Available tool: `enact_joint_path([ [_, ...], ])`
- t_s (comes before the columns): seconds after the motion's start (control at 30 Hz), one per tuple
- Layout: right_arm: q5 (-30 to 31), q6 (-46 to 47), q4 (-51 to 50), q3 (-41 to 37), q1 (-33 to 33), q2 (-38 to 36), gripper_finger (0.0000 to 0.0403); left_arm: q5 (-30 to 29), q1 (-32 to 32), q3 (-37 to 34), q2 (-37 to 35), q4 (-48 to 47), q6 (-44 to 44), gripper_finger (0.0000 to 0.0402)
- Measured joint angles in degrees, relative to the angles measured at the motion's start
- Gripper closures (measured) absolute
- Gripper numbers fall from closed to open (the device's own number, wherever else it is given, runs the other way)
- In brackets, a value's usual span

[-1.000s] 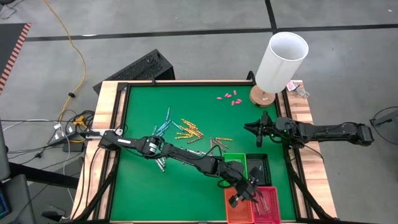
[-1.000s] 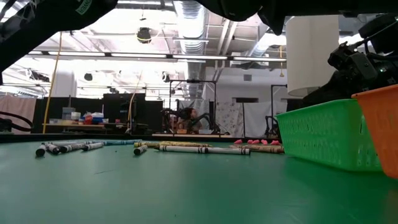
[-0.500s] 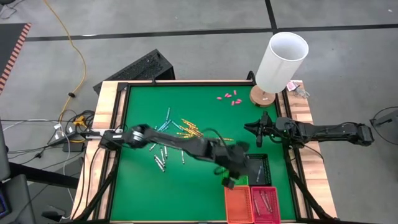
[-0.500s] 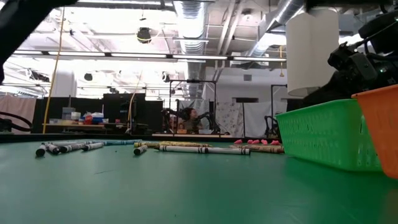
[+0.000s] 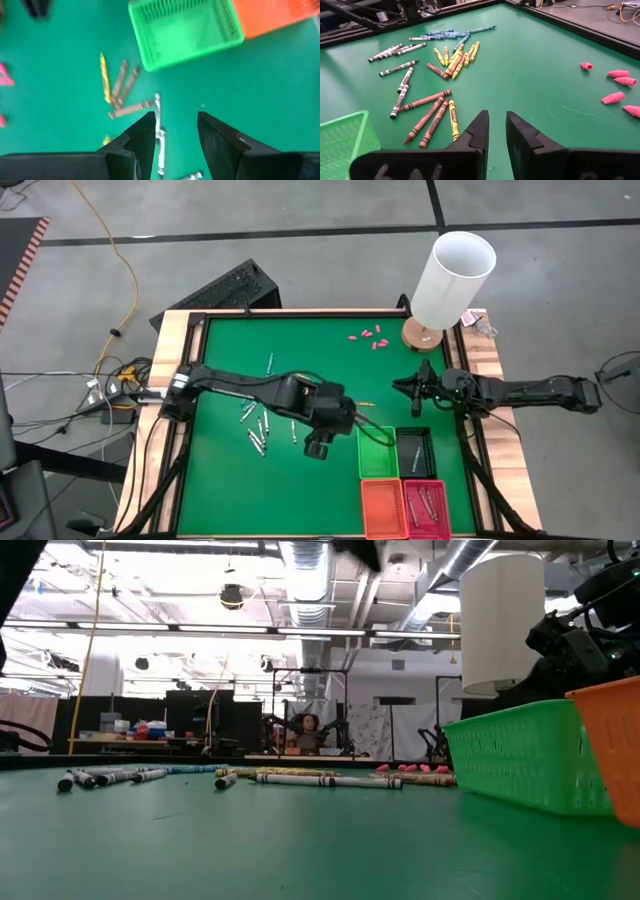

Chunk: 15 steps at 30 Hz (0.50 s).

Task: Sort crayons
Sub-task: Put the brown crayon into the red bin

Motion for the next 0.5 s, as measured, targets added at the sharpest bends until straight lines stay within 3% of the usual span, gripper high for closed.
enact_joint_path([
  [0.17, 0.0, -0.9, 0.0, 0.0, 0.0, 1.0, 0.0335, -6.5, 0.0, -27.2, -14.1, 22.3, -4.8, 0.0267],
  [0.3, 0.0, -1.0, 0.0, 0.0, 0.0, 2.1, 0.0335, -13.5, 0.0, -47.6, -20.4, 41.6, -6.7, 0.0267],
  [0.43, 0.0, -1.0, 0.0, 0.0, 0.0, 2.9, 0.0335, -15.8, 1.0, -61.4, -24.2, 64.6, -9.2, 0.0267],
  [0.5, 0.0, -1.0, 0.0, 0.0, 0.0, 3.1, 0.0335, -16.7, 1.3, -66.4, -23.6, 71.0, -10.5, 0.0267],
])
